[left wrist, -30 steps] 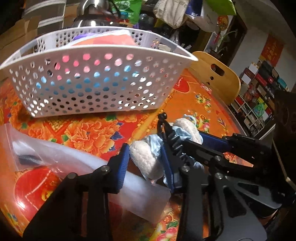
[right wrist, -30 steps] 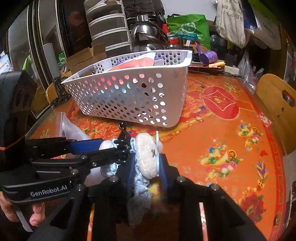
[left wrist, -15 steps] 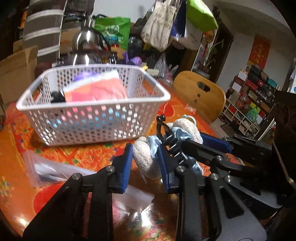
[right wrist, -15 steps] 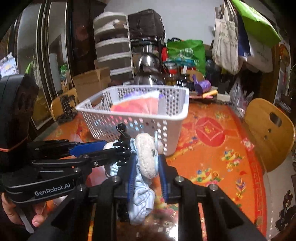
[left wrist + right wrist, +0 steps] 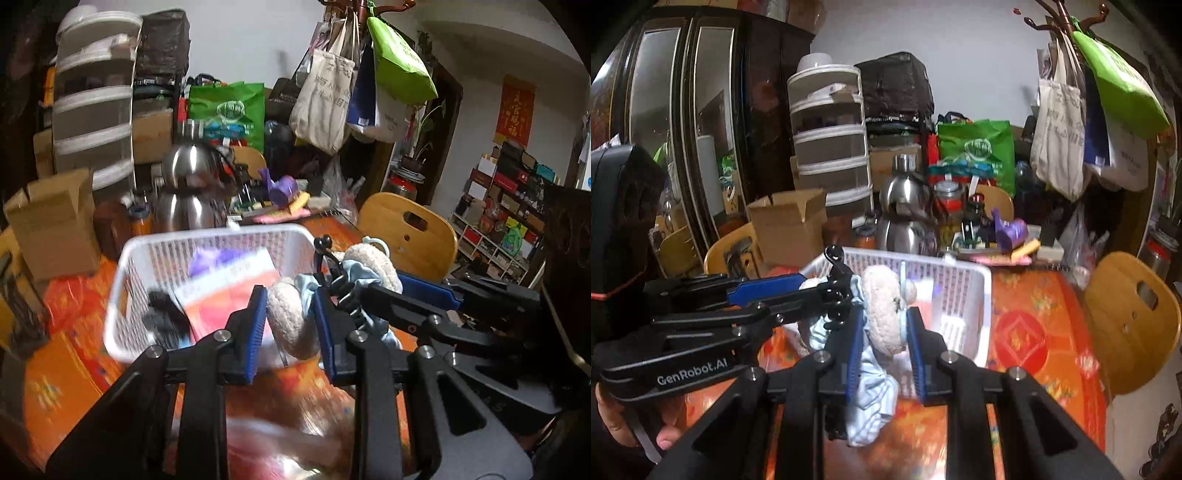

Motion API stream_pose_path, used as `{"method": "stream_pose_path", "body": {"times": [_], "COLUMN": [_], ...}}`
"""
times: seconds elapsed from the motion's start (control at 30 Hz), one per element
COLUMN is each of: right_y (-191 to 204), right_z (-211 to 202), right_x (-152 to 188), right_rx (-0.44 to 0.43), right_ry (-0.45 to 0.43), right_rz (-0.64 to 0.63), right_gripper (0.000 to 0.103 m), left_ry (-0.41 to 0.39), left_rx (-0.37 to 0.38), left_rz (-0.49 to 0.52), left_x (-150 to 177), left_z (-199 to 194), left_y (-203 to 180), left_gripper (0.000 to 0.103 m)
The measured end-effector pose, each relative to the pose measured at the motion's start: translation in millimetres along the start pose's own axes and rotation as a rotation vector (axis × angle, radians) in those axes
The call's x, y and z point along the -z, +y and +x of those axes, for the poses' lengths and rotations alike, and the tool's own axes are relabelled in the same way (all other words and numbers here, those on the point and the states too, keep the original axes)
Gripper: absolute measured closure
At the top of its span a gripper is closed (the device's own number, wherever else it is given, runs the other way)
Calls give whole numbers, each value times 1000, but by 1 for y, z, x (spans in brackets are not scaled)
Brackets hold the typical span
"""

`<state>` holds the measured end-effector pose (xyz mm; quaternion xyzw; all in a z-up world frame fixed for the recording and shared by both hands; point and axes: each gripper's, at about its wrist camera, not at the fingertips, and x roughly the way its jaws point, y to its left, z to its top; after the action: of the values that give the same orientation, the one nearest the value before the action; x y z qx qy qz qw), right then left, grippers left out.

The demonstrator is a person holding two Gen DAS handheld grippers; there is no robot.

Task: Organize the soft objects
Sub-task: 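Carry the fluffy item with both grippers into the basket and release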

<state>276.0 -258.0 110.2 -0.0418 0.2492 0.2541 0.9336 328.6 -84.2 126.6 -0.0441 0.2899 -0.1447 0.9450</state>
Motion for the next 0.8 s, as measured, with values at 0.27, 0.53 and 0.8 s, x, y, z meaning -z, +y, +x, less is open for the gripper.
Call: {"method": "stream_pose_path", "body": {"times": [0.27,0.53,0.8], "right_y": [-28,-51,-66], "right_z": [54,105,112], "right_x": [-45,-28,-10], "right_rx": [36,40,98], "right_ry": [33,109,153], "right_rz": [16,68,83], "right_gripper": [81,75,35], "left_ry": [28,92,80], "left_rx": [-33,-54,-127], "left_rz": [26,-29,-103], "left_x": [-71,-60,-30], "left_z": [48,111,124], "left_y": [12,31,67], "left_gripper": [84,79,14]}}
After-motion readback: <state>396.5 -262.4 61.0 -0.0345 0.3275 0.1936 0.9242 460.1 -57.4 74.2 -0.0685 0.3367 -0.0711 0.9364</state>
